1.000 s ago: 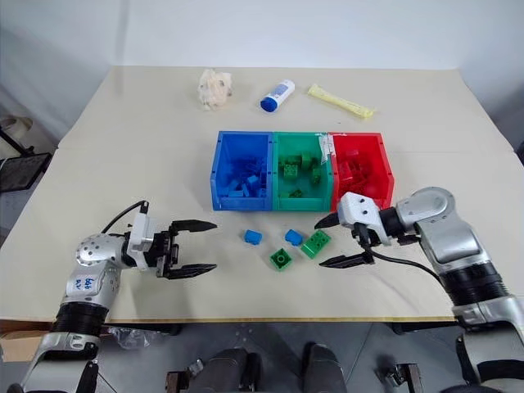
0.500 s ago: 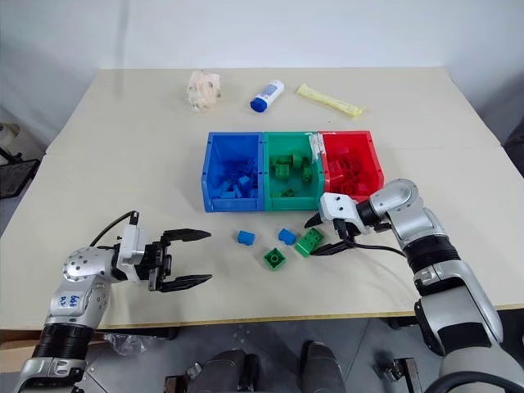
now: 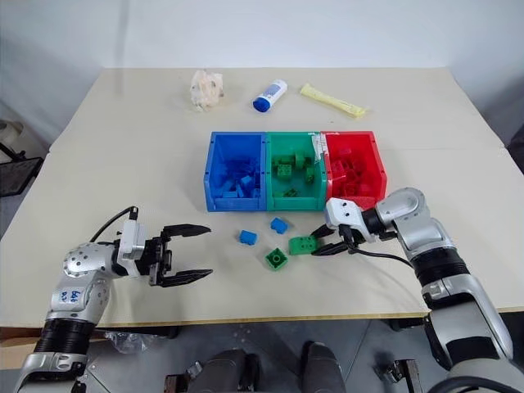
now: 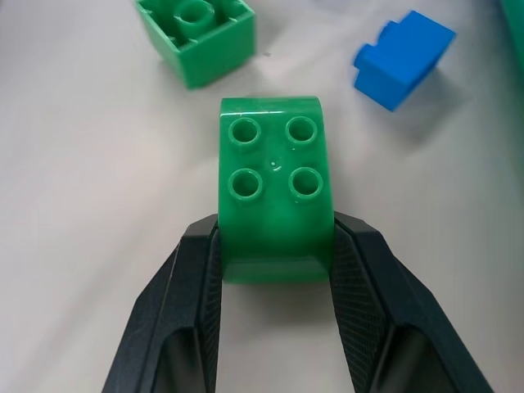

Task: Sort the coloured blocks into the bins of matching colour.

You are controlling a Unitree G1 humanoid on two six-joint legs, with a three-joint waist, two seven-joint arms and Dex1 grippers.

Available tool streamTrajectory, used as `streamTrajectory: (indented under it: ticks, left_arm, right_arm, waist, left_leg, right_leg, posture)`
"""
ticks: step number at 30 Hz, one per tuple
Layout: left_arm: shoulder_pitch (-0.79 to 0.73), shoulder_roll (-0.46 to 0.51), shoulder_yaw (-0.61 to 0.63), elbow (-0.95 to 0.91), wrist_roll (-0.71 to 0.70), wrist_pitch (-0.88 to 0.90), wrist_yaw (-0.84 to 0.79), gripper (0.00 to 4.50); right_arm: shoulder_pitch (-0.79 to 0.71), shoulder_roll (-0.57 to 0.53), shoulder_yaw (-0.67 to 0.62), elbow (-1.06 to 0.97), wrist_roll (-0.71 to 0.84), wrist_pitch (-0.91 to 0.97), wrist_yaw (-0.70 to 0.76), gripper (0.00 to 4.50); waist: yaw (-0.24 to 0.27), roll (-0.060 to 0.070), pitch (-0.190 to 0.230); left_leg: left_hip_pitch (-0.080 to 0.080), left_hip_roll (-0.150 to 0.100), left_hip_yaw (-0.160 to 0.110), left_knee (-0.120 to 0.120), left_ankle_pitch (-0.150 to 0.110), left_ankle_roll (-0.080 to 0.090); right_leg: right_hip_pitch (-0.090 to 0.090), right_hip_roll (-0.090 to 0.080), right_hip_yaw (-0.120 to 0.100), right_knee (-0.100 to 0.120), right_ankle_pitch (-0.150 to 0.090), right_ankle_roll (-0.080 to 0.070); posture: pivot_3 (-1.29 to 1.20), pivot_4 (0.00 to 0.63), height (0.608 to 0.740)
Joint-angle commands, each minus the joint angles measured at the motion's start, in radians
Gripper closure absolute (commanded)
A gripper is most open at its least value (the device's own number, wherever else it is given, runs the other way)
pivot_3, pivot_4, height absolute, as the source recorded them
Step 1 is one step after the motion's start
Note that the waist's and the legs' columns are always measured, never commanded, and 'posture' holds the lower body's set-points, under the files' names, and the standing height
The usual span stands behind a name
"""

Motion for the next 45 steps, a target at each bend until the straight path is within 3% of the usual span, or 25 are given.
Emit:
streamTrajectory:
  ticks: [1,8,17,26,29,33,38,45]
  left_arm:
    - [-0.038,-0.006,-0.005,0.036,-0.001,-0.019,-0.02,0.0]
    - [-0.12,-0.026,-0.024,0.133,0.013,-0.049,-0.051,0.0]
    - [-0.183,-0.049,-0.036,0.213,0.027,-0.083,-0.075,0.0]
    - [-0.201,-0.056,-0.033,0.228,0.032,-0.096,-0.077,0.0]
    - [-0.199,-0.054,-0.03,0.227,0.031,-0.097,-0.078,0.0]
    - [-0.2,-0.054,-0.03,0.231,0.03,-0.095,-0.081,0.0]
    - [-0.194,-0.043,-0.026,0.244,0.032,-0.095,-0.089,0.0]
    - [-0.208,-0.025,-0.017,0.278,0.035,-0.101,-0.099,0.0]
  right_arm:
    - [0.041,-0.051,-0.091,-0.19,0.076,0.135,-0.041,3.07]
    - [0.005,-0.035,-0.208,-0.347,0.116,0.316,-0.257,3.07]
    - [-0.256,0.085,-0.126,-0.099,-0.021,0.381,-0.439,3.07]
    - [-0.347,0.139,-0.086,0.052,-0.088,0.306,-0.456,0.06]
    - [-0.336,0.119,-0.097,-0.006,-0.072,0.327,-0.428,0.02]
    - [-0.253,0.053,-0.135,-0.164,-0.007,0.385,-0.359,0.02]
    - [0.053,-0.114,-0.304,-0.452,0.171,0.408,-0.23,0.02]
    - [0.455,-0.26,-0.585,-0.577,0.323,0.413,-0.105,0.02]
  waist:
    - [-0.001,0.0,0.0]
    - [-0.002,0.0,0.0]
    - [-0.006,0.0,0.0]
    - [-0.006,0.0,0.0]
    - [-0.008,0.0,0.0]
    - [-0.003,0.0,0.0]
    - [0.017,0.0,0.0]
    - [0.029,-0.002,0.0]
  left_leg:
    - [0.0,0.0,0.0,0.0,0.0,0.0]
    - [0.0,0.0,0.001,0.0,0.0,0.0]
    - [0.0,0.0,0.003,0.0,0.0,0.0]
    - [-0.002,-0.001,0.002,0.0,0.0,0.0]
    - [-0.002,-0.001,0.002,0.0,0.0,0.0]
    - [-0.003,-0.001,0.0,0.0,0.0,0.0]
    - [-0.003,-0.002,-0.003,0.0,0.0,0.001]
    - [0.001,0.002,0.001,0.0,0.0,0.0]
  right_leg:
    - [0.0,0.0,0.0,0.0,0.0,0.0]
    - [-0.001,0.001,-0.001,0.0,0.0,0.0]
    - [-0.002,0.001,-0.001,0.001,0.0,0.0]
    - [-0.003,0.001,-0.002,0.003,0.0,0.0]
    - [-0.003,0.001,-0.002,0.003,0.0,0.0]
    - [-0.004,0.001,-0.003,0.003,0.0,0.0]
    - [-0.001,0.0,-0.006,0.001,0.0,0.0]
    - [0.001,0.002,-0.004,0.001,0.0,0.0]
  posture:
    - [0.0,0.15,0.74]
    - [0.0,0.15,0.74]
    - [0.0,0.15,0.74]
    - [0.0,0.15,0.74]
    - [0.0,0.15,0.74]
    - [0.0,0.15,0.74]
    - [0.0,0.15,0.74]
    - [0.0,0.15,0.74]
